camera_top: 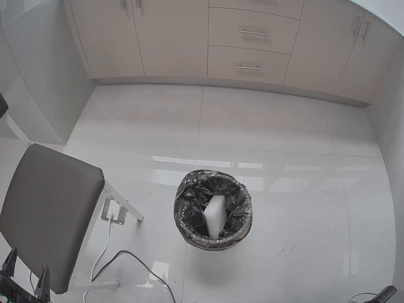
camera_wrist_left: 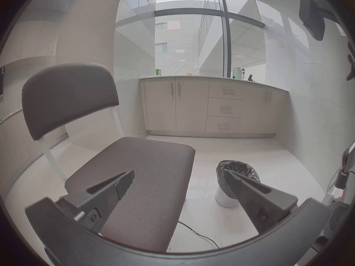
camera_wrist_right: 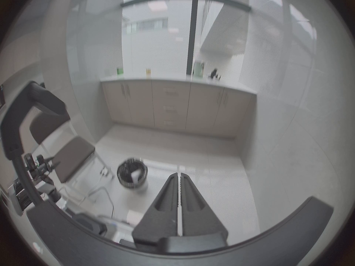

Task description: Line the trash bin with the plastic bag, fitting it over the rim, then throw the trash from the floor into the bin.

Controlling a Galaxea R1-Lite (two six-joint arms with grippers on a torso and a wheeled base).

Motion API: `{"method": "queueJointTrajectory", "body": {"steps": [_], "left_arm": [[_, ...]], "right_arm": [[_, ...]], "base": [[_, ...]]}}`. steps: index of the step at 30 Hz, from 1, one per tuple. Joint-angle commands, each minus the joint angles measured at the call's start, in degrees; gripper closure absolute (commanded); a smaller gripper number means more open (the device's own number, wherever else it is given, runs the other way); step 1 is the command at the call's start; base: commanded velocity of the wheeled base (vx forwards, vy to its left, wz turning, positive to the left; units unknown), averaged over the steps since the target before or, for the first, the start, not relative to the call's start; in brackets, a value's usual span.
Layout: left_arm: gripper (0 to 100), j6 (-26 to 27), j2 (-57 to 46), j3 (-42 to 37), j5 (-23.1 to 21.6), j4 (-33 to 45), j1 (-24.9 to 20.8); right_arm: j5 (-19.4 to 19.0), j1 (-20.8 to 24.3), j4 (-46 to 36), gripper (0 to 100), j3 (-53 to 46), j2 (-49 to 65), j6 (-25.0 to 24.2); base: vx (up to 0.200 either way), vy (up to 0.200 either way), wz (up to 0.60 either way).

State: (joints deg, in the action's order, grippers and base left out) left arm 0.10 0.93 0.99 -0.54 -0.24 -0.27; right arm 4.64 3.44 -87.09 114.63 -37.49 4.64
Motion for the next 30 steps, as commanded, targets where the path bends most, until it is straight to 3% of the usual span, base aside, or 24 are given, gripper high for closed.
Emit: {"method": "queueJointTrajectory", "body": {"steps": [1,3,4,9,18,19,24,30], "left_arm": [[0,-0.01,-0.84,-0.99,0.01,-0.02,0.00],[0,-0.01,-0.84,-0.99,0.01,-0.02,0.00],[0,-0.01,-0.84,-0.99,0.01,-0.02,0.00],[0,-0.01,-0.84,-0.99,0.01,-0.02,0.00],[0,-0.01,-0.84,-0.99,0.01,-0.02,0.00],[0,-0.01,-0.84,-0.99,0.01,-0.02,0.00],[0,-0.01,-0.84,-0.99,0.01,0.07,0.00],[0,-0.01,-0.84,-0.99,0.01,-0.02,0.00]], "right_arm": [[-5.44,-5.37,9.83,100,-0.04,18.06,0.10],[-5.79,-5.64,13.88,100,-1.78,21.49,0.19],[-5.79,-5.72,18.97,100,-10.13,25.01,0.28],[-5.61,-5.72,31.28,100,-27.70,32.04,0.45],[-5.79,-3.00,35.32,100,-40.45,36.08,0.28],[-5.44,-3.26,37.87,100,-47.13,37.49,1.16],[-4.64,-3.35,45.43,100,-58.99,37.49,-2.80],[-3.33,-3.35,60.81,100,-76.04,37.49,-4.91]], "base": [[0.000,0.000,0.00],[0.000,0.000,0.00],[0.000,0.000,0.00],[0.000,0.000,0.00],[0.000,0.000,0.00],[0.000,0.000,0.00],[0.000,0.000,0.00],[0.000,0.000,0.00]]}}
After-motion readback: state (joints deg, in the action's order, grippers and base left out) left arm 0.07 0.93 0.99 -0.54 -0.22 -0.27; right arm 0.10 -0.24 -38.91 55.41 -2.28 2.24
